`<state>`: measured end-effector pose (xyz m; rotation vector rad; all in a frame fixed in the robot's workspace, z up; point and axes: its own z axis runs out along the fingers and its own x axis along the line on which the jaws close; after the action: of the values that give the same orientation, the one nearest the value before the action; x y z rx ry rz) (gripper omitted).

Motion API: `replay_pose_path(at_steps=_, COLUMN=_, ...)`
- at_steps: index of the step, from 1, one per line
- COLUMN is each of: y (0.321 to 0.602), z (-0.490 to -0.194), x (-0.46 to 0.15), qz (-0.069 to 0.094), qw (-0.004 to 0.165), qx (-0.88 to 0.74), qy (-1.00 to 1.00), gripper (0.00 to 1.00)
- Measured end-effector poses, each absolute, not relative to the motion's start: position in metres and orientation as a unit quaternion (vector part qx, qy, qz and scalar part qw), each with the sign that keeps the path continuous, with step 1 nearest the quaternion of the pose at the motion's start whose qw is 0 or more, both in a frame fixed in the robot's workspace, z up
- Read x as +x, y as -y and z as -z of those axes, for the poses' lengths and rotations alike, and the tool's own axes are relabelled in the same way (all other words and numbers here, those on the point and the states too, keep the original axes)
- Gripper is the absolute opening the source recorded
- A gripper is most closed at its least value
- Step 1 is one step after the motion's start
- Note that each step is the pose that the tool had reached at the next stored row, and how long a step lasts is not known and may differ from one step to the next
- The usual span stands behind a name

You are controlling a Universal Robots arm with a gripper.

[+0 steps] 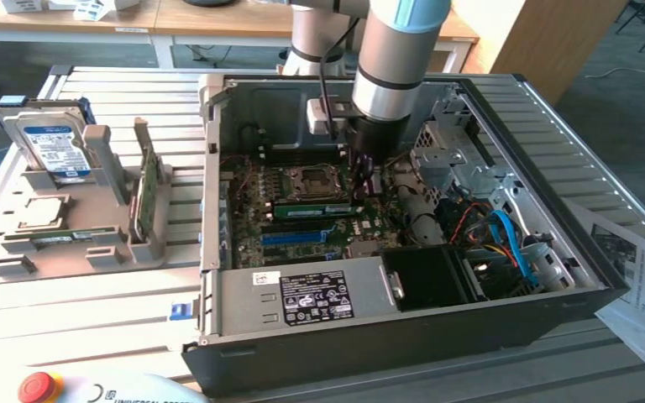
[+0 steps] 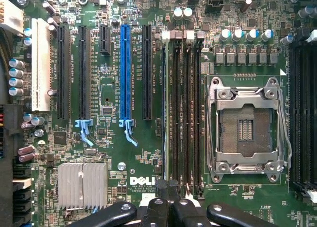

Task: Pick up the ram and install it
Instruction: 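Press down the ram until it locks into place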

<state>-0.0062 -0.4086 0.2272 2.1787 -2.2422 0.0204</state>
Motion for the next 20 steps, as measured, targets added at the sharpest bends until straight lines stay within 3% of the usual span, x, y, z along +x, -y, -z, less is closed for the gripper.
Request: replay_pose_path(at_steps=20, y=0.409, z=-0.233, x=-0.018, qz=-0.007, qw=0.007, qx=0.697, qy=0.717, gripper=0.11)
